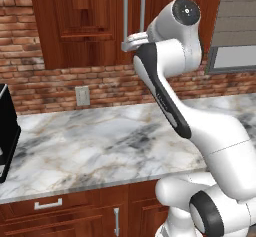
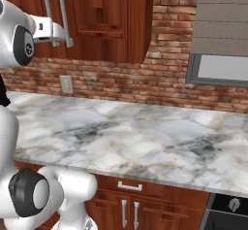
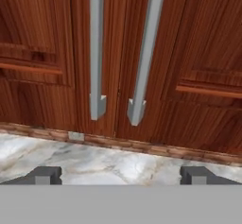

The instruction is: Open the cabinet and move the ladle to the pot. Then close the cabinet.

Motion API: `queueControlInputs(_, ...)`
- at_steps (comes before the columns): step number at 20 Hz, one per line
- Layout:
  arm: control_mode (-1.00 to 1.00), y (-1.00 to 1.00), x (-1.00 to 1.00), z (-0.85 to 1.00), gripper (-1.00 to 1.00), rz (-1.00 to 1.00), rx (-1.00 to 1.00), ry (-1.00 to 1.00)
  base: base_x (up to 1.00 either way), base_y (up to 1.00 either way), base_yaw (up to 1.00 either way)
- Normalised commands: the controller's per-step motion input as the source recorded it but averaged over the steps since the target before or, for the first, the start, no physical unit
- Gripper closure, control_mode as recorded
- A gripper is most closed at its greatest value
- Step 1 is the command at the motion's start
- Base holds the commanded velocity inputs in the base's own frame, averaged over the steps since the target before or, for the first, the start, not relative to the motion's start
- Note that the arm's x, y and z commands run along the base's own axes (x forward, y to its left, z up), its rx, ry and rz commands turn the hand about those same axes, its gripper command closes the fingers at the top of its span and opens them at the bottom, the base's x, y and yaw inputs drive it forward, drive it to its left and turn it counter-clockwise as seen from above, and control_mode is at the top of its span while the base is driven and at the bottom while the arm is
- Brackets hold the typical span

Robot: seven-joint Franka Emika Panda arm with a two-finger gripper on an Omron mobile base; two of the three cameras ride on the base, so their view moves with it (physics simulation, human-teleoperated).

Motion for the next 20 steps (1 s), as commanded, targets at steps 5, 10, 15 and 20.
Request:
queueControlInputs(5, -1.00, 0.00, 0.42, 0.10, -1.00, 0.00, 0.00, -0.10, 0.00, 0.00, 0.00)
queueControlInputs(10, -1.00, 0.00, 0.61, 0.00, -1.00, 0.00, 0.00, -0.09, 0.00, 0.00, 0.00)
queueControlInputs(15, -1.00, -0.02, 0.50, 0.16, -1.00, 0.00, 0.00, 0.00, 0.00, 0.00, 0.00)
queueControlInputs(20, -1.00, -0.03, 0.53, 0.09, -1.00, 0.00, 0.00, 0.00, 0.00, 0.00, 0.00)
